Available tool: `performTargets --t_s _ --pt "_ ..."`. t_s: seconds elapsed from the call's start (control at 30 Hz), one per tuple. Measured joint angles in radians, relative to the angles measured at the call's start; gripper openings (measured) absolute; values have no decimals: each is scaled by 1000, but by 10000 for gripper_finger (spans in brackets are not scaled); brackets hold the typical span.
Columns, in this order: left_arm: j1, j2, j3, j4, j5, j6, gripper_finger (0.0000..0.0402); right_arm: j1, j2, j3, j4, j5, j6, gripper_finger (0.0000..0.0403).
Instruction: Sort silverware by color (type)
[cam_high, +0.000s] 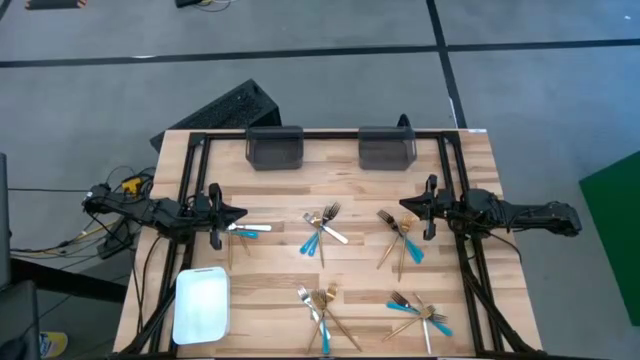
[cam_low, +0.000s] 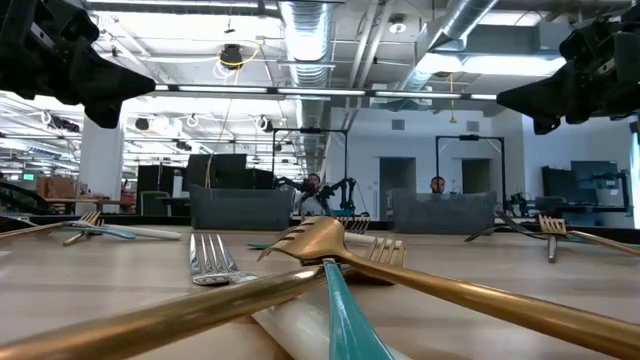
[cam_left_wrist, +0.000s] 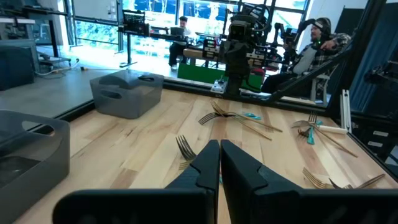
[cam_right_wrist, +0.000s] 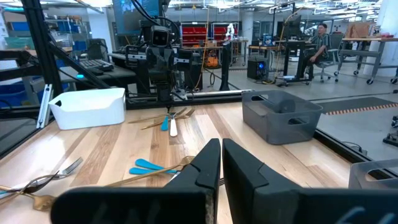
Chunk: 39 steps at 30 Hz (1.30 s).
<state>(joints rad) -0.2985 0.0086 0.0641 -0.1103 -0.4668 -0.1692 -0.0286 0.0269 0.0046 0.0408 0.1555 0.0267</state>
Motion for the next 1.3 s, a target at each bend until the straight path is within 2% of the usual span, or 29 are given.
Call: performTargets --t_s 0.37,0.6,0.8,1.0,1.1,1.17,1.3 --pt "0 0 0 1 0 0 2 0 0 0 2 0 0 45" --pt "0 0 -4 63 -48 79 2 0 0 0 17 0 14 45" --pt "0 0 -4 204 -77 215 2 -1 0 0 52 33 290 45" --pt "0 0 -3 310 -77 259 2 -7 0 0 74 76 261 45" --pt "0 0 -3 311 -82 263 2 -12 2 0 74 157 339 45" --pt "0 0 -2 301 -119 263 2 -17 8 1 60 193 411 45" --pt "0 0 -2 294 -214 263 2 -1 70 36 -13 196 506 45"
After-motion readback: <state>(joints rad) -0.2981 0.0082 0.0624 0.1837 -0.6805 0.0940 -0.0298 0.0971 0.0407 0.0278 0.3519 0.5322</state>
